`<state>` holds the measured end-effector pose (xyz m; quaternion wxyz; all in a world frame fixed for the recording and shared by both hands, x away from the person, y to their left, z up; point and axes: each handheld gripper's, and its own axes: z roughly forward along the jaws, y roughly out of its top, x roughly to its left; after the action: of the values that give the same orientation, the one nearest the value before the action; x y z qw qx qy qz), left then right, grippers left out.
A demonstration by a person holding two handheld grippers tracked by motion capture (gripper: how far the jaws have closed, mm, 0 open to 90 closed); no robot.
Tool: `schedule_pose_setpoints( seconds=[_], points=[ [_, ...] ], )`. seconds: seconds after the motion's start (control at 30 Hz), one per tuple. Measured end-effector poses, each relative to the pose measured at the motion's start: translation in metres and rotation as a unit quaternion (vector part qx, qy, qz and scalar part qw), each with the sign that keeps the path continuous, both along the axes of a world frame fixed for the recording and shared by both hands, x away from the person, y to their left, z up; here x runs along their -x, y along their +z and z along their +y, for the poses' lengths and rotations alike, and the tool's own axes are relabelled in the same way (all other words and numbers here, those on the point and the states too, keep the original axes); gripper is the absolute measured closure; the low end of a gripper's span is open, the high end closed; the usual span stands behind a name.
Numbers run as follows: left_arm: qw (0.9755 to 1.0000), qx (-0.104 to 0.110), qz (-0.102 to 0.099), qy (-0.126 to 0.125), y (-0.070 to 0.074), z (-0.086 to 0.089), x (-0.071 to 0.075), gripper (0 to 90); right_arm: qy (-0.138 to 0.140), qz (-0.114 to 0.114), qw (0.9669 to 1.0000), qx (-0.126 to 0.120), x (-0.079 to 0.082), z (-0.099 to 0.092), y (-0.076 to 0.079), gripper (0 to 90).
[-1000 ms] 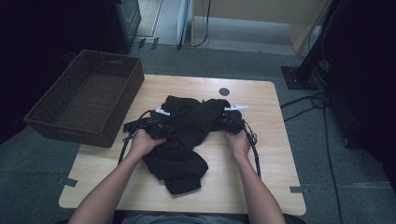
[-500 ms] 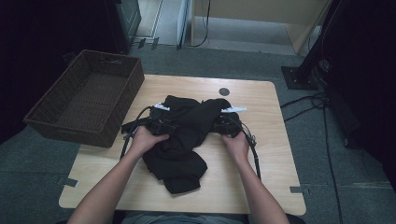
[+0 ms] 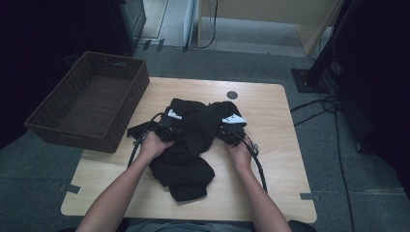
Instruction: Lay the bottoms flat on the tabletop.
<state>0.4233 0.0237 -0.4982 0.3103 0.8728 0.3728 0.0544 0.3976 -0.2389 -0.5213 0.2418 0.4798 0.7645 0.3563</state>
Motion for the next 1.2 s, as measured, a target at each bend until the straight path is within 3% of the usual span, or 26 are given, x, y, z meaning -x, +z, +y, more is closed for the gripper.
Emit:
schedule_pose_setpoints(
  seconds=[0.03, 0.07, 0.13, 0.17, 0.2, 0.27, 0.3, 0.4, 0.47, 0.53, 0.6, 0.77, 0.8, 0.87, 1.0, 1.03, 1.07, 1.1, 1.2],
  points=[
    [0.9999, 0.005, 0.010, -0.001, 0.001, 0.000, -0.001, 88.6, 0.000, 0.000, 1.0000, 0.000, 0.000, 0.000, 0.000, 74.5],
    [0.9998, 0.011, 0.018, -0.001, 0.002, 0.002, -0.002, 89.1, 0.004, 0.002, 0.9999, 0.013, 0.000, 0.000, 0.002, 83.1],
    [0.9987, 0.042, 0.027, 0.005, 0.009, 0.009, -0.005, 89.2, 0.007, 0.007, 0.9999, 0.013, 0.000, -0.001, 0.003, 85.0],
    [0.9971, 0.071, 0.026, 0.013, 0.020, 0.016, -0.006, 89.2, 0.010, 0.037, 0.9992, -0.008, -0.003, -0.005, 0.008, 87.3],
    [0.9967, 0.077, 0.025, 0.011, 0.026, 0.018, -0.007, 89.2, 0.017, 0.048, 0.9985, -0.021, -0.004, -0.008, 0.011, 88.3],
    [0.9961, 0.084, 0.023, 0.010, 0.031, 0.020, -0.007, 89.2, 0.022, 0.048, 0.9982, -0.029, -0.004, -0.010, 0.014, 88.4],
    [0.9957, 0.090, 0.021, 0.010, 0.036, 0.020, -0.007, 89.1, 0.030, 0.043, 0.9979, -0.038, -0.004, -0.012, 0.023, 88.5],
    [0.9958, 0.091, 0.009, 0.009, 0.048, 0.021, -0.006, 88.7, 0.036, 0.037, 0.9975, -0.049, -0.004, -0.016, 0.034, 88.5],
    [0.9958, 0.091, 0.006, 0.013, 0.053, 0.023, -0.006, 88.2, 0.040, 0.023, 0.9967, -0.067, -0.004, -0.022, 0.051, 88.6],
    [0.9962, 0.086, -0.001, 0.017, 0.054, 0.025, -0.006, 88.3, 0.034, 0.016, 0.9981, -0.048, -0.003, -0.025, 0.060, 88.6],
    [0.9953, 0.094, 0.003, 0.025, 0.056, 0.031, -0.009, 87.9, 0.029, 0.022, 0.9988, -0.034, -0.005, -0.032, 0.063, 88.7],
    [0.9941, 0.097, -0.001, 0.049, 0.057, 0.043, -0.013, 88.2, 0.017, 0.037, 0.9990, -0.018, -0.005, -0.049, 0.057, 88.8],
    [0.9939, 0.095, -0.004, 0.057, 0.058, 0.046, -0.014, 88.7, 0.001, 0.039, 0.9992, -0.004, -0.005, -0.058, 0.054, 88.8],
    [0.9925, 0.090, -0.007, 0.082, 0.059, 0.054, -0.017, 89.0, -0.022, 0.047, 0.9987, -0.005, -0.007, -0.072, 0.051, 88.7],
    [0.9924, 0.084, -0.004, 0.089, 0.053, 0.054, -0.020, 87.4, -0.047, 0.042, 0.9980, -0.005, -0.008, -0.087, 0.048, 86.2],
    [0.9921, 0.078, -0.001, 0.098, 0.052, 0.051, -0.020, 83.1, -0.059, 0.038, 0.9975, -0.005, -0.008, -0.086, 0.048, 82.0],
    [0.9915, 0.088, 0.006, 0.096, 0.051, 0.049, -0.020, 75.6, -0.068, 0.032, 0.9972, -0.003, -0.007, -0.083, 0.049, 74.4],
    [0.9907, 0.107, 0.011, 0.084, 0.053, 0.045, -0.016, 64.6, -0.056, 0.012, 0.9980, -0.026, -0.003, -0.076, 0.052, 66.6],
    [0.9923, 0.105, 0.004, 0.065, 0.059, 0.040, -0.010, 56.7, -0.028, 0.005, 0.9985, -0.046, 0.002, -0.067, 0.057, 63.0]
  ],
)
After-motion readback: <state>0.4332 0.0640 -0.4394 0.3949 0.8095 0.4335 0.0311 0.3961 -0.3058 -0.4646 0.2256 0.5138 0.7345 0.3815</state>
